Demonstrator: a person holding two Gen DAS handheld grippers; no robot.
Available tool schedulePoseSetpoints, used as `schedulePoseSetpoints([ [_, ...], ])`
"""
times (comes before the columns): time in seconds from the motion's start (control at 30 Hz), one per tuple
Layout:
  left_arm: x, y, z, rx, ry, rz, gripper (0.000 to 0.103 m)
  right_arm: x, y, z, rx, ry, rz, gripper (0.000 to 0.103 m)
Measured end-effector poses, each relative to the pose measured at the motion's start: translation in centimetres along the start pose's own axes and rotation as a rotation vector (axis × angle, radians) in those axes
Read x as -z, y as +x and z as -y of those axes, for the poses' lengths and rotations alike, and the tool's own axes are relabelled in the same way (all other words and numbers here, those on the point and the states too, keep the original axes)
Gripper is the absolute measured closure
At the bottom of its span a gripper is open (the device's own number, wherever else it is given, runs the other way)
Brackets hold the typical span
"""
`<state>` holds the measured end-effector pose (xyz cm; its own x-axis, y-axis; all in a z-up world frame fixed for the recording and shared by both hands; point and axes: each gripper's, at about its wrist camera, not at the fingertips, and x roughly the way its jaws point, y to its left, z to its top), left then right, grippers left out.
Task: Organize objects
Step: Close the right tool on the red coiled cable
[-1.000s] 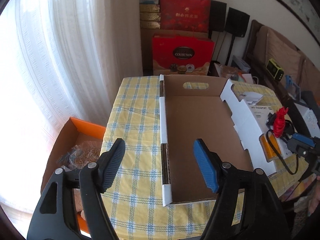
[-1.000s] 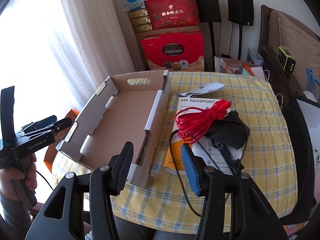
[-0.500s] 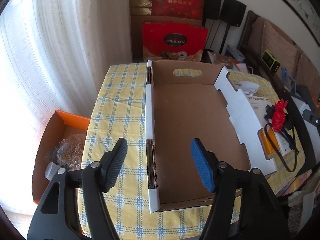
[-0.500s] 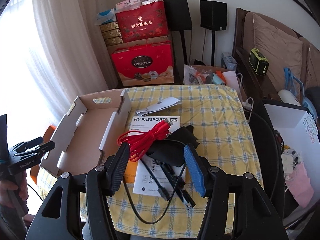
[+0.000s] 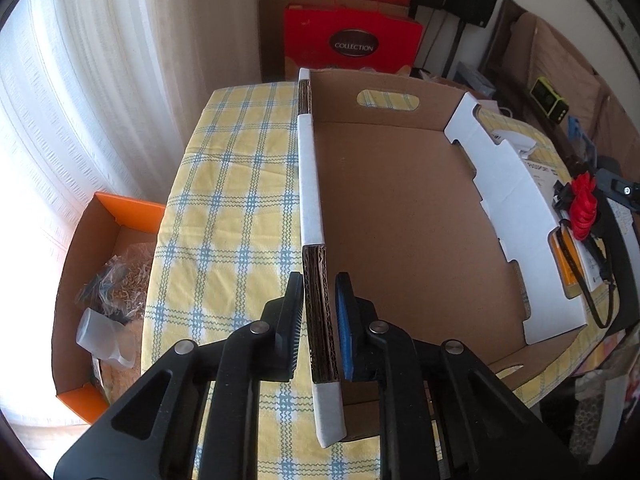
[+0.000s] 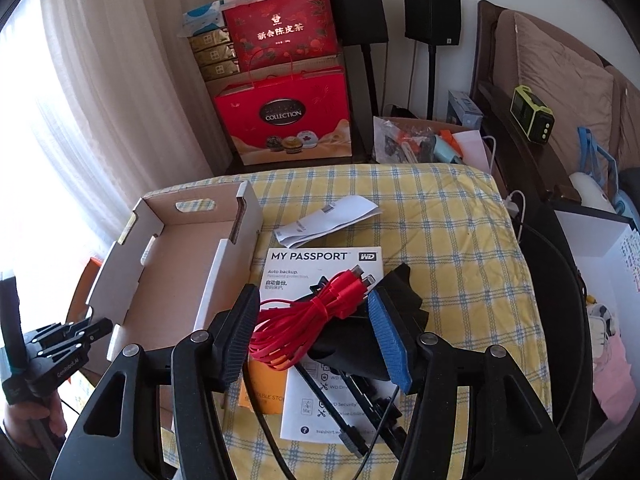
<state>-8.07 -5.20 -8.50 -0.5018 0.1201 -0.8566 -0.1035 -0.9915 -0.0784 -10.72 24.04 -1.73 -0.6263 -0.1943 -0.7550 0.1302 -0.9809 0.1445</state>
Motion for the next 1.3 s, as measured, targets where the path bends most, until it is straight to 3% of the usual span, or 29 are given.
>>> schedulePoseSetpoints([
  [0.3,0.2,0.6,0.0,-0.001,0.003,-0.007,0.089,0.3,2.6,-0.7,0.026,-0.015,-0.042,0.051],
  [0.4,0.2,0.7,-0.1,0.002,0.003,-0.008,0.089,0.3,2.6,-0.8,0.035,-0.023,-0.040,0.061],
  [0.5,0.2,0.7,-0.1,0.002,0.008,-0.006,0.089,0.1,2.3,-0.8,0.016,-0.022,-0.030,0.082],
  [0.67,0.2,0.7,-0.3,0.007,0.002,-0.004,0.090,-0.1,1.8,-1.1,0.017,-0.034,-0.013,0.095],
  [0.77,0.2,0.7,-0.3,0.008,0.000,-0.004,0.090,-0.3,1.2,-1.2,-0.011,-0.029,0.003,0.099],
  [0.93,0.2,0.8,-0.4,0.013,-0.006,-0.005,0.090,-0.6,-0.1,-2.1,-0.028,-0.048,0.033,0.099],
  [1.03,0.2,0.8,-0.5,0.017,-0.011,-0.006,0.090,-0.8,0.0,-1.9,-0.019,-0.015,0.000,0.094],
  [1.1,0.2,0.9,-0.5,0.017,-0.013,-0.005,0.090,-0.5,0.2,-1.7,0.003,-0.007,-0.006,0.080],
  [1.17,0.2,0.9,-0.5,0.017,-0.013,-0.006,0.090,0.0,0.5,-1.8,0.015,-0.021,-0.016,0.059],
  [1.3,0.2,1.0,-0.5,0.019,-0.014,-0.009,0.090,0.9,1.5,-2.1,0.026,-0.034,-0.049,0.058],
])
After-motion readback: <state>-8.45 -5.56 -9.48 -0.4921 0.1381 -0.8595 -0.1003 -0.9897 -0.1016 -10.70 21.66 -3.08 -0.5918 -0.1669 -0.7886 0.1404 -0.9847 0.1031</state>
